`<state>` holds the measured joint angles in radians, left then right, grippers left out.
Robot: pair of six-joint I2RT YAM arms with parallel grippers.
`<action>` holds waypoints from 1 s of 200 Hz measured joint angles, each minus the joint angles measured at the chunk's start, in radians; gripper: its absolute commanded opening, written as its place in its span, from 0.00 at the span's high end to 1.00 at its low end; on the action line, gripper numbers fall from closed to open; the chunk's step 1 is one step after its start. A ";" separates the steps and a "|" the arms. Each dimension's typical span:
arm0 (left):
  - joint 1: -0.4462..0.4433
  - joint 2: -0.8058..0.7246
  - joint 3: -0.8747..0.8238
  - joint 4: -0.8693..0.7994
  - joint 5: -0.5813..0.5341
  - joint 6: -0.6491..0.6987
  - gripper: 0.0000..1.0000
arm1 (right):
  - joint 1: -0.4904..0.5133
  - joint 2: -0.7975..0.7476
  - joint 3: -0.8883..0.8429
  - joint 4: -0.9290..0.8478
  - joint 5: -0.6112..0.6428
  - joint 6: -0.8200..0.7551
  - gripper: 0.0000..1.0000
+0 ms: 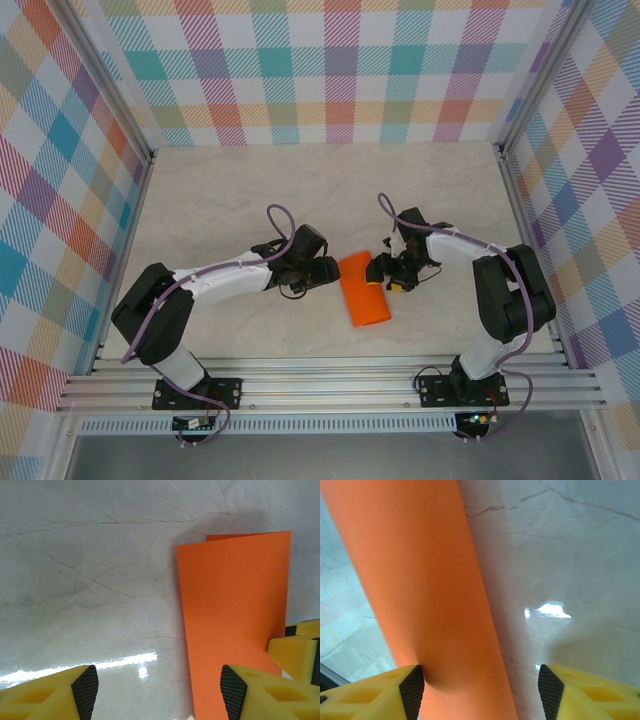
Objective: Fold a paper plane with a square sheet of paper (pick it up from the middle)
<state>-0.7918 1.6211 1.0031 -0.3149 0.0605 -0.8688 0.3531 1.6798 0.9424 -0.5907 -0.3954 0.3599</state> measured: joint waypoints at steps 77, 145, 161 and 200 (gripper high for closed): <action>0.000 -0.002 0.010 -0.020 -0.032 0.001 0.31 | 0.000 0.012 0.000 0.032 -0.076 0.025 0.66; 0.000 -0.057 0.010 -0.076 -0.100 0.002 0.29 | 0.000 -0.032 0.022 0.071 -0.137 0.109 0.69; 0.000 -0.066 0.010 -0.087 -0.116 0.002 0.29 | 0.000 -0.039 0.032 0.087 -0.160 0.134 0.69; 0.005 -0.111 0.010 -0.125 -0.155 0.002 0.29 | 0.000 -0.041 0.058 0.166 -0.220 0.225 0.69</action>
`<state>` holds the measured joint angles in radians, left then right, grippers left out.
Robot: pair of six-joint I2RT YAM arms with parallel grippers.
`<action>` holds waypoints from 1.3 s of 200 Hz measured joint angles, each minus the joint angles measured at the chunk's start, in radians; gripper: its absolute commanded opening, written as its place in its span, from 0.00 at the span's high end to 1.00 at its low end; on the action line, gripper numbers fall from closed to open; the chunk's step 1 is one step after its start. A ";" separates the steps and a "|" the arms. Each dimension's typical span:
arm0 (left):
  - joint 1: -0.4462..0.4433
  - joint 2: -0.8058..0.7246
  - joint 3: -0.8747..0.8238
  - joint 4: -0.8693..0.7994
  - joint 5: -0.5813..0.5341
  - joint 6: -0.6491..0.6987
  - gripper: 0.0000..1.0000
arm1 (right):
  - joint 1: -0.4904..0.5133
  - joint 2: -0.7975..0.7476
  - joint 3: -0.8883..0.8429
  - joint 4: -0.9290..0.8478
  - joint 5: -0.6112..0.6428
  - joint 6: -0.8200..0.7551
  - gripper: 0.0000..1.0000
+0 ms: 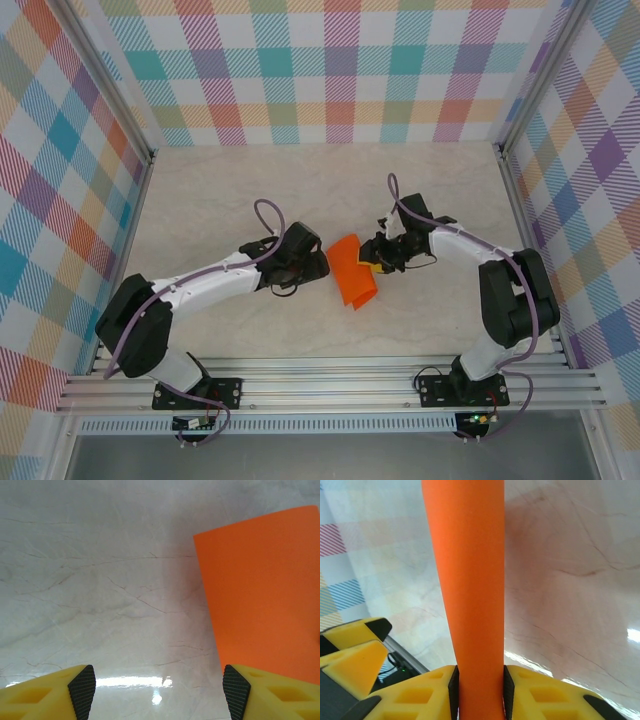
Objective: Fold a paper plane with a square sheet of paper (pick it up from the middle)
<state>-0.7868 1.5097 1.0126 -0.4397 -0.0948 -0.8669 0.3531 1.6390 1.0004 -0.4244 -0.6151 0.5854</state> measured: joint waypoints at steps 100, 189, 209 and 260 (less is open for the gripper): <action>0.077 -0.120 -0.022 -0.018 -0.023 0.008 0.27 | 0.067 0.217 0.096 0.266 0.092 0.288 0.66; 0.084 -0.034 -0.028 0.029 0.053 0.027 0.27 | 0.068 0.210 0.055 0.170 0.252 0.194 0.44; 0.084 -0.023 -0.028 0.029 0.065 0.034 0.27 | 0.067 0.210 0.083 0.108 0.289 0.140 0.41; 0.084 0.000 -0.026 0.055 0.095 0.045 0.29 | 0.063 0.209 0.114 0.019 0.347 0.051 0.38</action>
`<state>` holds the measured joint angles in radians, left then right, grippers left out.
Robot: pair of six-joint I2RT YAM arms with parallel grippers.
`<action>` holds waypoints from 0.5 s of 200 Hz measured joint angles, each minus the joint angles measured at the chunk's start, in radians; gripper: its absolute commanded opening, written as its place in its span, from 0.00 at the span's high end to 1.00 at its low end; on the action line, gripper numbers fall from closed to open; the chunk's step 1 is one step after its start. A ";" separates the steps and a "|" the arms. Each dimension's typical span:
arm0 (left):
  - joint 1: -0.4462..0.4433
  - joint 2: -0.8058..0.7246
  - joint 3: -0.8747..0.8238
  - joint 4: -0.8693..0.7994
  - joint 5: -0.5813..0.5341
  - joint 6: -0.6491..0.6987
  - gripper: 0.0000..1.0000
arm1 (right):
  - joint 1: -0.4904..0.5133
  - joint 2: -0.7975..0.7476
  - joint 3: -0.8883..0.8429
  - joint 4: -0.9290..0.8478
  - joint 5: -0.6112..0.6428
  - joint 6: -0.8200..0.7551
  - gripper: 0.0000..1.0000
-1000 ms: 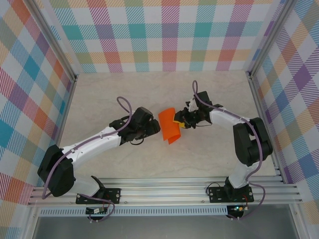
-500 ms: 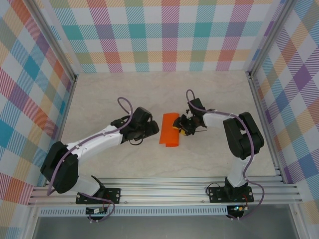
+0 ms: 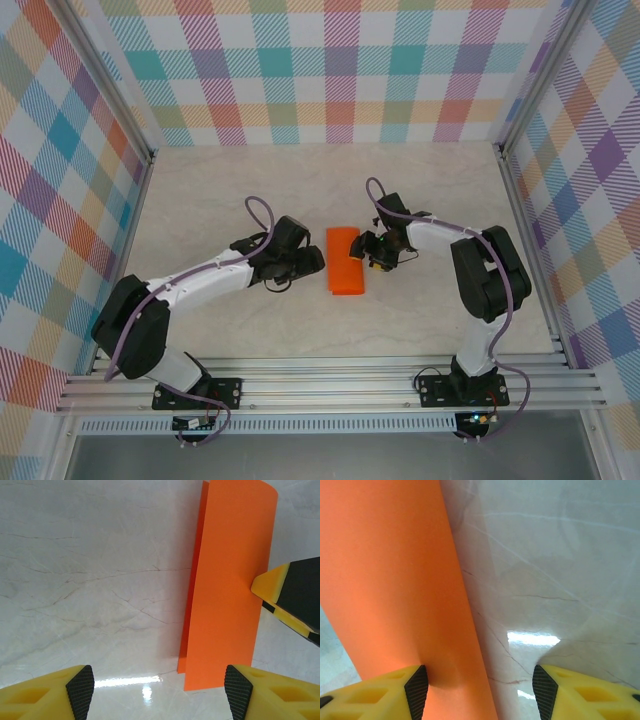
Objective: Fold a paper plane with a square sheet of paper (pick it up from the middle)
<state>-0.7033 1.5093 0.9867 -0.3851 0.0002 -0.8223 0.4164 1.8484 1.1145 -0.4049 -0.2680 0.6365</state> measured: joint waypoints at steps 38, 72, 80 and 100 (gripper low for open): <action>0.000 0.029 0.009 0.023 0.022 0.001 0.33 | -0.004 0.000 0.027 -0.066 0.058 -0.050 0.37; 0.000 0.066 0.035 0.028 0.037 0.001 0.36 | -0.010 0.000 0.042 -0.096 0.075 -0.072 0.35; 0.000 0.076 0.042 0.029 0.040 0.001 0.36 | -0.011 0.000 0.045 -0.101 0.077 -0.076 0.35; 0.000 0.090 0.053 0.032 0.044 0.001 0.36 | -0.011 0.000 0.053 -0.109 0.073 -0.078 0.33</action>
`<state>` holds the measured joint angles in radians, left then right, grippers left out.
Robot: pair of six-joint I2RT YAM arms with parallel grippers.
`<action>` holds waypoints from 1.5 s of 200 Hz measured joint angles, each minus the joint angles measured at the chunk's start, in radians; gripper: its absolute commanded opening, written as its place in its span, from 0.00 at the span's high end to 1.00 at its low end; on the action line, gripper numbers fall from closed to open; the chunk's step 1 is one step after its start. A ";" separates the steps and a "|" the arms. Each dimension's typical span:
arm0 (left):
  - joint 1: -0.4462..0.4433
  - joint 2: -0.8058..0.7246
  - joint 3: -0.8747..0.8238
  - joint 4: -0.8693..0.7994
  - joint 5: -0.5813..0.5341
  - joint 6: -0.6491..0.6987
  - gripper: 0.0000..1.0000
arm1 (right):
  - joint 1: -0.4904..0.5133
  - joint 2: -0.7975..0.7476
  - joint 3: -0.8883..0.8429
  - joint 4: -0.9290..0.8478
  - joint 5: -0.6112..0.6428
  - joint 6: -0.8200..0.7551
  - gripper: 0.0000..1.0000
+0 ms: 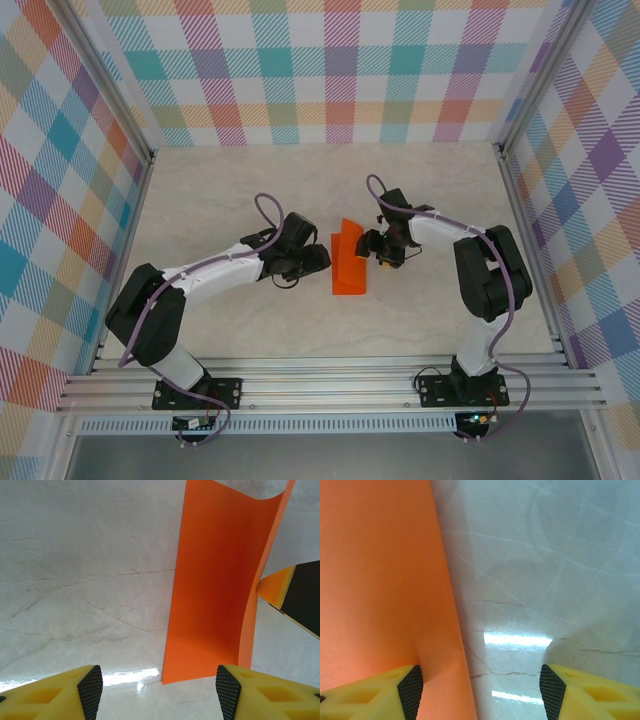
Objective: Fold a paper plane with a square sheet of paper (pick it up from the middle)
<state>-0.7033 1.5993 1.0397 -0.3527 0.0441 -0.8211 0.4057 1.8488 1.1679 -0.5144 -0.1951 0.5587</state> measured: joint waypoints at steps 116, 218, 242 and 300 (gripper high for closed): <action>0.002 0.121 0.084 0.075 0.071 0.000 0.37 | 0.000 0.000 0.001 0.042 -0.131 0.005 0.27; 0.052 0.226 0.076 0.348 0.250 -0.052 0.80 | -0.047 -0.044 -0.037 0.069 -0.182 0.010 0.26; 0.056 0.231 0.074 0.398 0.277 -0.055 0.89 | -0.067 -0.066 -0.053 0.090 -0.218 0.014 0.23; 0.057 0.278 0.055 0.492 0.320 -0.090 0.90 | -0.092 -0.081 -0.109 0.187 -0.341 0.062 0.20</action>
<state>-0.6464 1.8774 1.0943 0.1398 0.3645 -0.9108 0.3138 1.7679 1.0592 -0.3279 -0.5358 0.6209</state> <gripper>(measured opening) 0.100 0.794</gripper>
